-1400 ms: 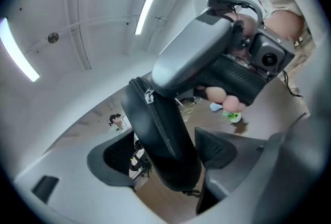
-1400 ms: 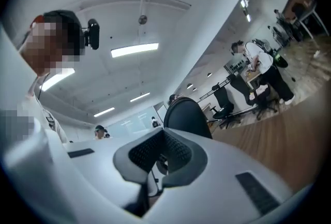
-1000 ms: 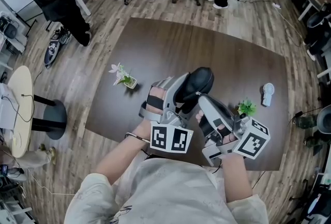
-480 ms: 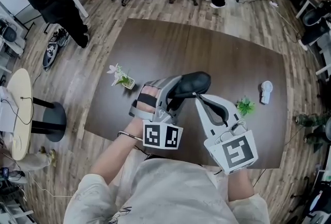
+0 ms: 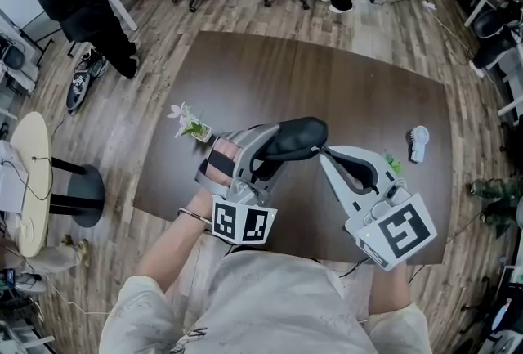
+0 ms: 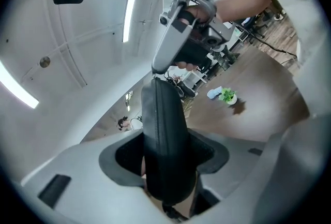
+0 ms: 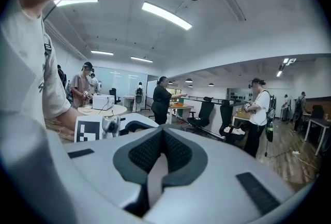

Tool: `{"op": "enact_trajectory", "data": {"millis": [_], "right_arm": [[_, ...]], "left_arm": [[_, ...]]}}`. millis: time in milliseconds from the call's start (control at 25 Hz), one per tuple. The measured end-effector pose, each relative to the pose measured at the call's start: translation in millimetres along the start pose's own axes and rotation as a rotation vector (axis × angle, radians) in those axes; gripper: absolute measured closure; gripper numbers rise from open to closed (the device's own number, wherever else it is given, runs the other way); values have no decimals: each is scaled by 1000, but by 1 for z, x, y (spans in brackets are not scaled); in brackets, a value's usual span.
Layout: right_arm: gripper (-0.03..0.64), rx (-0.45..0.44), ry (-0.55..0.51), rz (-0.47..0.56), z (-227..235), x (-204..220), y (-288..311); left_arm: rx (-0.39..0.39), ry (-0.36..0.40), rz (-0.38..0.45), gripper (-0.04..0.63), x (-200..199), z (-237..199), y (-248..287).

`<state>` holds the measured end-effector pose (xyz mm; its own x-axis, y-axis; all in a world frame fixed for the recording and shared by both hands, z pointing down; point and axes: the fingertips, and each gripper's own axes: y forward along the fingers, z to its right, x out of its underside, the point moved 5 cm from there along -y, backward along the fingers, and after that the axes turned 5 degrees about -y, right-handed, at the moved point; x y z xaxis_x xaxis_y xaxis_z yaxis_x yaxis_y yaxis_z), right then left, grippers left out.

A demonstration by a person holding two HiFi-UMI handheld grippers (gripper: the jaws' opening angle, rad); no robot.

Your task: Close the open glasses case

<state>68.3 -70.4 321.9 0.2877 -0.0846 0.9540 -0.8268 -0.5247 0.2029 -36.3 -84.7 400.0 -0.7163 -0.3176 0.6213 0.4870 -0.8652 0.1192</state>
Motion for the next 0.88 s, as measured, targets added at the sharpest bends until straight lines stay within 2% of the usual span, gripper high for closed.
{"op": "enact_trajectory", "data": {"millis": [200,440,560,640,880], "right_arm": [[614,29,-6,-7,15,2,-3],[614,-18,186,64,32,13,-1],[615,-30,232,74,31,17,1],[617,-42,241,86,26,15,3],[615,-116,177,95,0,2,15]], "left_arm": [[7,18,25,353,-2,-2,-3],[14,2,62,356,-6,1,-7],[61,-40,10,347,-2,3,0],[93,-96,-19,331,2,5,6],[174,-208,8,256,-17,12,20]]}}
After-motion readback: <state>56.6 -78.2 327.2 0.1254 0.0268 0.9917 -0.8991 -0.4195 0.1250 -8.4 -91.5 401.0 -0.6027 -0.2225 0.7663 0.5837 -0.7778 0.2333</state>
